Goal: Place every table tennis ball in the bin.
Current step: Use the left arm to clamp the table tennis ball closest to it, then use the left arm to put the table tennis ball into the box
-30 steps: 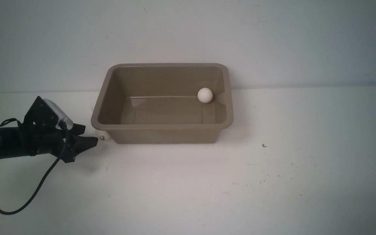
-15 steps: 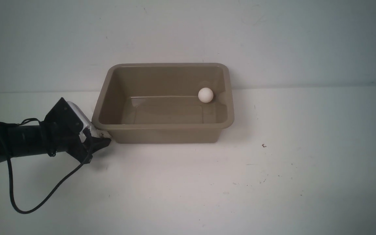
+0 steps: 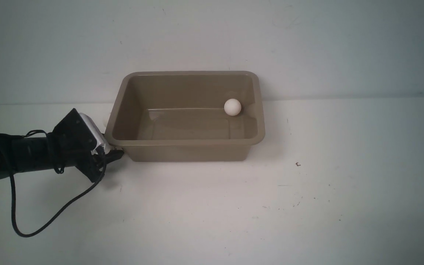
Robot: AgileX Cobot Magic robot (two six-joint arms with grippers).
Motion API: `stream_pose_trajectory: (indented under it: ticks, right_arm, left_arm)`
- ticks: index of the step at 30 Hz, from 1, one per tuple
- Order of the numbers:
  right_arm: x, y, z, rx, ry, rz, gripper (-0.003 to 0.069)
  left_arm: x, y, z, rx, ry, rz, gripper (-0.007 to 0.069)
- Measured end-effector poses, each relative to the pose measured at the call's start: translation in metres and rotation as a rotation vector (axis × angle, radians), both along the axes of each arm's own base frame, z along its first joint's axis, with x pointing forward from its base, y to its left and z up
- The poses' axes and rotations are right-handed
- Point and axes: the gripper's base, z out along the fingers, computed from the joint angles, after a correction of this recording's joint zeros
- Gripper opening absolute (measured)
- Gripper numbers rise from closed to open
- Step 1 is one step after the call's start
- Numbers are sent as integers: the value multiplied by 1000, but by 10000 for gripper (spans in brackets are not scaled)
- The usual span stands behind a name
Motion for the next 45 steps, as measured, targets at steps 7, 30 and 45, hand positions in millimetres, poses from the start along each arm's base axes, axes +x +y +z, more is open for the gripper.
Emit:
stream_pose_trajectory:
  ticks: [7, 30, 45]
  right_arm:
    - [0, 0, 0, 30, 0, -7, 549]
    - [0, 0, 0, 30, 1, -6, 549]
    - [0, 0, 0, 30, 1, -6, 549]
  left_arm:
    - [-7, 41, 8, 80, -2, 75, 332]
    - [32, -59, 98, -181, -106, -86, 332]
    - [41, -55, 118, -261, 10, 150, 518]
